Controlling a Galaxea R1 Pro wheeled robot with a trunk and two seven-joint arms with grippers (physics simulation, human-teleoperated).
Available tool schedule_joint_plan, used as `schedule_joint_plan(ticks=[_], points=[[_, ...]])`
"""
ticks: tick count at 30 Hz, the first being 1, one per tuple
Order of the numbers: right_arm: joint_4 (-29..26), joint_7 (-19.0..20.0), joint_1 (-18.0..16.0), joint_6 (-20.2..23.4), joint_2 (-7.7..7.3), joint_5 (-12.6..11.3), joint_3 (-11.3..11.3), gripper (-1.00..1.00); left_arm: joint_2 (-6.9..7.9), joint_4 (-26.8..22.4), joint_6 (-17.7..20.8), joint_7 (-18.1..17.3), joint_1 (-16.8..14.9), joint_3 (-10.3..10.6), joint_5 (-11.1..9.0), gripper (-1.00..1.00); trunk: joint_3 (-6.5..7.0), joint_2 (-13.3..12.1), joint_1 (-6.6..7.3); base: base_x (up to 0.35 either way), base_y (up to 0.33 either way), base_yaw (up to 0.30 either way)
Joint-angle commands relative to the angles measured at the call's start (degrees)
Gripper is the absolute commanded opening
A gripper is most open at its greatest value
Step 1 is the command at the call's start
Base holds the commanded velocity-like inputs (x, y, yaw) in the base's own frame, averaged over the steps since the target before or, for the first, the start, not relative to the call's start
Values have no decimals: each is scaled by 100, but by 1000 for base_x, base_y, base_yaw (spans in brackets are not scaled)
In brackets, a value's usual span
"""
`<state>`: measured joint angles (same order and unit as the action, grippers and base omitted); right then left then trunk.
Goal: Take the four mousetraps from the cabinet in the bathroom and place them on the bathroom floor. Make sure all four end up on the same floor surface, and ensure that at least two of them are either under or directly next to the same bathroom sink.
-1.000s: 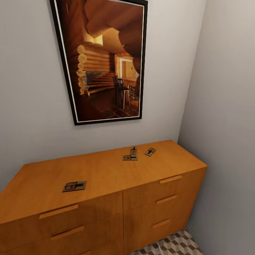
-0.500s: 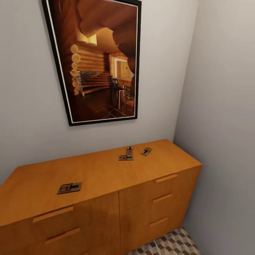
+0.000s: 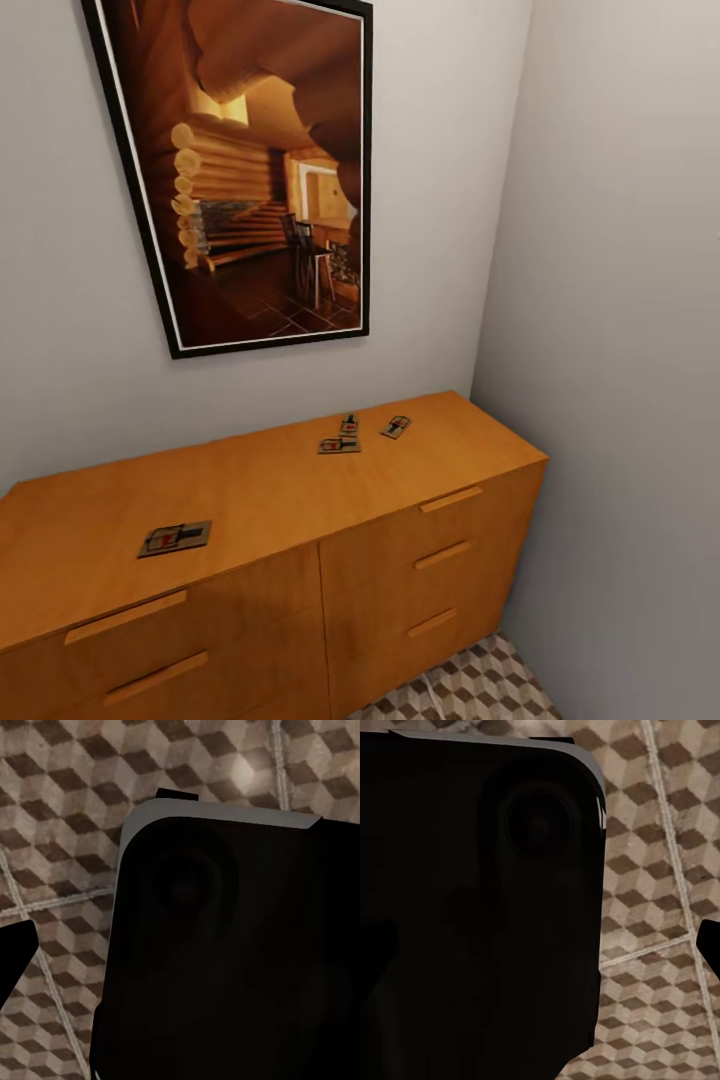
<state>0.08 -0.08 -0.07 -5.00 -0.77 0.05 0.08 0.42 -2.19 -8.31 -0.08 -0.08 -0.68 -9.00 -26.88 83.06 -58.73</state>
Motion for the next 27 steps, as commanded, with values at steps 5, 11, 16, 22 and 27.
schedule_joint_plan(ticks=[5, 11, 16, 22, 27], points=[[1, -1, -1, -19, -1, -3, 0, 100, 1, 0, -13, -1, -1, -2, -32, 100, -4, 2, 0, 0, 0, -16], [1, -1, -1, -20, 5, -13, -11, 100, 0, 0, -13, -1, -1, -2, -32, 100, -4, 2, 0, 0, 0, -6], [1, -1, -2, -19, 9, -15, -15, 100, 1, 0, -13, -1, -1, -2, -33, 100, -4, 2, 0, 0, 0, -2], [1, -1, -2, -19, 20, -11, -8, 100, -2, 0, -13, -1, -1, -2, -35, 100, -4, 2, 0, 0, 0, 0], [1, -1, -2, -16, 8, -8, 1, 100, -2, 0, -13, -1, -1, -2, -33, 100, -4, 2, 0, 0, 0, 0]])
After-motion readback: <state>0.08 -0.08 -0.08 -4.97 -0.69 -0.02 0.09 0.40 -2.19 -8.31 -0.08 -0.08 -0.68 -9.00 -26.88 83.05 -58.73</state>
